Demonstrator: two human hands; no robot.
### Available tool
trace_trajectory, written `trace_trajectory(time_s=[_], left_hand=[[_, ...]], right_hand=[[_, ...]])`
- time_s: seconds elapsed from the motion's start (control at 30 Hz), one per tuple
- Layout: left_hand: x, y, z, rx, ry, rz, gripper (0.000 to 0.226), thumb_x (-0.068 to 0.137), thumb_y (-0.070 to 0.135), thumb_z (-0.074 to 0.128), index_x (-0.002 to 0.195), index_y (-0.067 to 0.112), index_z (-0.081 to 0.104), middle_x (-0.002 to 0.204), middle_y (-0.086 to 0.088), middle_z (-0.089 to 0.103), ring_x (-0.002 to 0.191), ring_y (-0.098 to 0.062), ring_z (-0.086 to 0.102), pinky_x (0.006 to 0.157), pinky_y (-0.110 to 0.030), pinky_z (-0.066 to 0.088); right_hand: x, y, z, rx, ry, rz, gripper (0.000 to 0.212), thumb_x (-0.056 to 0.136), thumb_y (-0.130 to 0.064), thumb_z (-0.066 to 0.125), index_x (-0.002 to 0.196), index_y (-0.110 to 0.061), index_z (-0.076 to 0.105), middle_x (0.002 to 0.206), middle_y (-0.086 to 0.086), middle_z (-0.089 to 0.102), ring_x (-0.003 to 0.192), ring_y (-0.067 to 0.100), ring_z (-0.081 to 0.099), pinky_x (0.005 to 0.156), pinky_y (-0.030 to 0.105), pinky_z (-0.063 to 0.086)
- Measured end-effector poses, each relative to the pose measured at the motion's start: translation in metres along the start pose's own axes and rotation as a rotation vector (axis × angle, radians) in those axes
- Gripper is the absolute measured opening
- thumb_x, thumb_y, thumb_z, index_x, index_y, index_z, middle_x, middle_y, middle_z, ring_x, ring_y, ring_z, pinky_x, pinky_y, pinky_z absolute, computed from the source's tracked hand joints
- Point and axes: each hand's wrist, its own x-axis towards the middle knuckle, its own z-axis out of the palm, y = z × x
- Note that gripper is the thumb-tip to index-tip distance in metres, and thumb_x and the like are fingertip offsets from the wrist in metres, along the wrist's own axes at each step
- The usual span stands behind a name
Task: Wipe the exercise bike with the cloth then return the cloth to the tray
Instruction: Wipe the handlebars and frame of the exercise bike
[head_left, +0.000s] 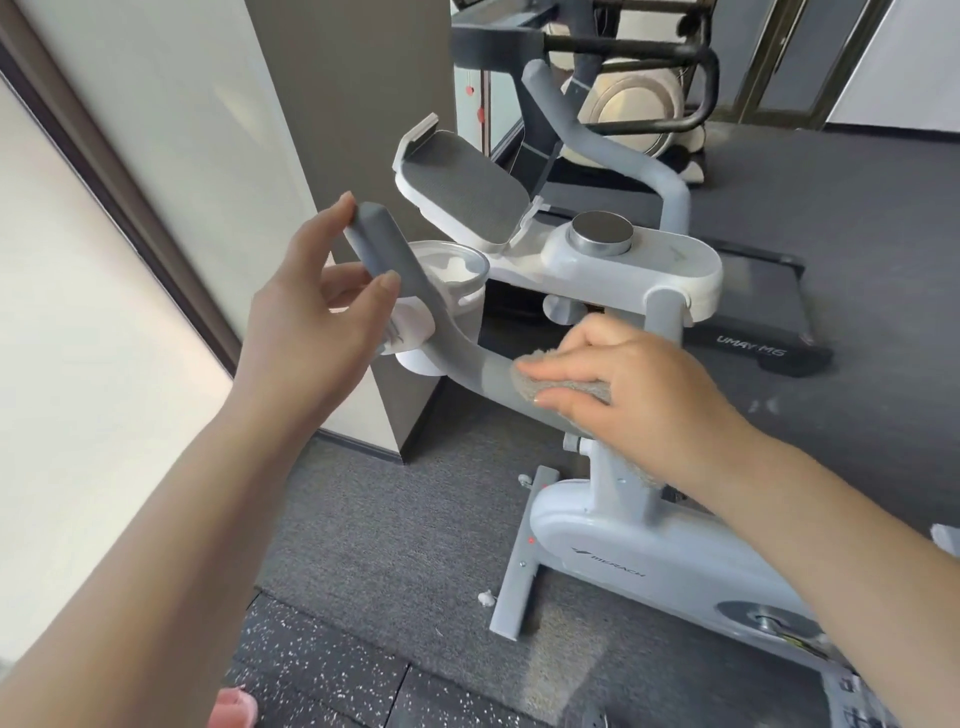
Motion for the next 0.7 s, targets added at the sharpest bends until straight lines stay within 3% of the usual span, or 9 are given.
trace_trajectory(time_s=[0.1,0.17,0.23,0.3,0.4,0.5,0.7], left_hand=[[-0.002,0.002,0.004,0.052,0.020,0.026,0.058,0.089,0.034,0.058,0.141,0.043,0.034,0.112,0.021,0.060,0.098,0.013,0.056,0.078,-0.005,0.042],[-0.003,0.004,0.007,0.130,0.057,0.057,0.061,0.088,0.037,0.058,0.143,0.039,0.033,0.128,0.019,0.046,0.114,0.003,0.050,0.097,-0.025,0.045],[-0.003,0.010,0.011,0.194,0.098,0.116,0.061,0.087,0.037,0.058,0.143,0.035,0.035,0.134,0.019,0.034,0.128,-0.006,0.040,0.107,-0.038,0.039],[-0.005,0.017,0.016,0.261,0.117,0.175,0.060,0.087,0.035,0.060,0.142,0.033,0.038,0.140,0.014,0.033,0.135,-0.010,0.031,0.112,-0.032,0.029],[-0.010,0.025,0.024,0.363,0.153,0.220,0.057,0.085,0.032,0.063,0.139,0.028,0.044,0.146,0.004,0.034,0.136,-0.016,0.024,0.106,-0.019,0.018],[-0.018,0.028,0.035,0.440,0.168,0.338,0.049,0.084,0.033,0.066,0.131,0.023,0.055,0.141,-0.002,0.043,0.131,-0.024,0.030,0.108,-0.023,0.019],[-0.038,0.025,0.069,0.551,-0.143,0.435,0.043,0.083,0.050,0.060,0.118,0.026,0.065,0.121,0.009,0.061,0.118,-0.021,0.049,0.103,-0.033,0.032]], right_hand=[[-0.022,0.025,-0.020,-0.083,-0.008,0.081,0.023,0.084,-0.046,0.059,0.105,-0.051,0.067,0.099,-0.020,0.058,0.092,0.001,0.056,0.080,0.029,0.046],[-0.023,0.030,-0.021,-0.056,0.068,0.103,0.022,0.084,-0.044,0.060,0.104,-0.050,0.067,0.099,-0.021,0.058,0.094,-0.002,0.054,0.081,0.028,0.046],[-0.016,0.019,-0.011,-0.019,0.148,0.058,0.022,0.087,-0.043,0.061,0.107,-0.048,0.067,0.099,-0.021,0.057,0.095,-0.004,0.054,0.079,0.026,0.047],[-0.011,0.004,0.005,-0.020,0.165,-0.025,0.025,0.086,-0.044,0.059,0.110,-0.044,0.067,0.098,-0.016,0.057,0.092,0.001,0.058,0.071,0.025,0.047],[-0.014,0.004,0.017,-0.053,0.185,-0.068,0.029,0.085,-0.045,0.059,0.113,-0.040,0.067,0.095,-0.008,0.056,0.085,0.014,0.061,0.062,0.031,0.051],[-0.030,0.029,0.011,-0.044,0.217,-0.099,0.030,0.086,-0.046,0.057,0.113,-0.039,0.067,0.094,-0.008,0.056,0.080,0.015,0.060,0.058,0.036,0.053],[-0.040,0.085,-0.015,0.012,0.260,0.033,0.029,0.084,-0.049,0.057,0.109,-0.041,0.067,0.097,-0.019,0.053,0.087,-0.001,0.057,0.072,0.031,0.051]])
